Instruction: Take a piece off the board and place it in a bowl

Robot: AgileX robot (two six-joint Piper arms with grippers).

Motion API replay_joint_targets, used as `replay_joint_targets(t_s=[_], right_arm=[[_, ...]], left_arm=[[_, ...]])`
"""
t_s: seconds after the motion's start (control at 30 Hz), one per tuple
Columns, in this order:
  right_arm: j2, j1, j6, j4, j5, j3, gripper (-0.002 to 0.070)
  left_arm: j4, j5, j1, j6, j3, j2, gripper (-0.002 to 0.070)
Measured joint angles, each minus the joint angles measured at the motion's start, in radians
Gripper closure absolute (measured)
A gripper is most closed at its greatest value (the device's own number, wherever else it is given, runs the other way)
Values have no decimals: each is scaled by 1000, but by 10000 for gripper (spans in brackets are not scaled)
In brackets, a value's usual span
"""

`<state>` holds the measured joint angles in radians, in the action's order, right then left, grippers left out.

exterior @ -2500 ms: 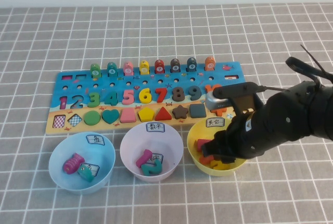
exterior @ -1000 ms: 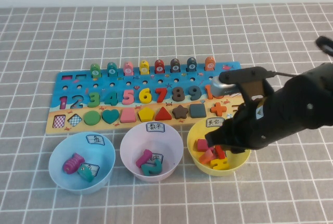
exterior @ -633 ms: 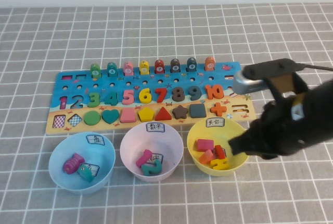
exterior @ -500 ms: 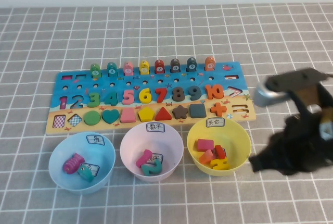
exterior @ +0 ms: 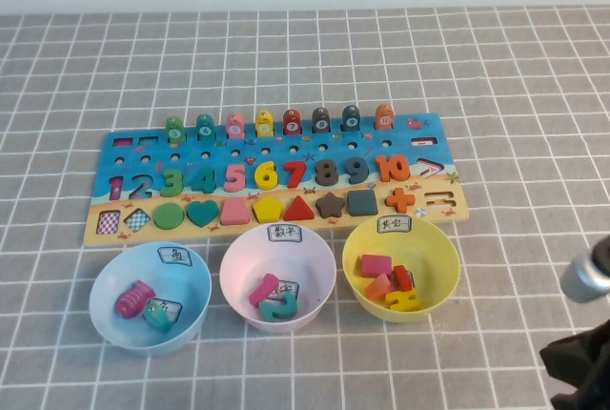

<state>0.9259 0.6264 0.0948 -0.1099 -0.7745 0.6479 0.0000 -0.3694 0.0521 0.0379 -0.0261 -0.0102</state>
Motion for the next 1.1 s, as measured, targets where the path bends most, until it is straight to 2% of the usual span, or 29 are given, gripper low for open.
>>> replay_joint_targets(t_s=[0.13, 0.23, 0.43, 0.53, 0.67, 0.8, 1.1], right_arm=[[-38, -3, -7, 5, 155, -104, 692], [-101, -72, -9, 7, 309, -226, 692], [-352, -359, -11, 1, 661, -509, 693], [-499, -468, -11, 5, 766, -620, 693], [-720, -558, -13, 9, 736, -669, 693], [-885, -578, -13, 27, 619, -674, 693], [-933, -578, -17, 37, 504, -674, 694]], left_arm=[[0, 0, 0, 0, 0, 0, 679], [0, 0, 0, 0, 0, 0, 679], [0, 0, 0, 0, 0, 0, 679], [0, 0, 0, 0, 0, 0, 680], [0, 0, 0, 0, 0, 0, 679], [0, 0, 0, 0, 0, 0, 679], [0, 0, 0, 0, 0, 0, 679]])
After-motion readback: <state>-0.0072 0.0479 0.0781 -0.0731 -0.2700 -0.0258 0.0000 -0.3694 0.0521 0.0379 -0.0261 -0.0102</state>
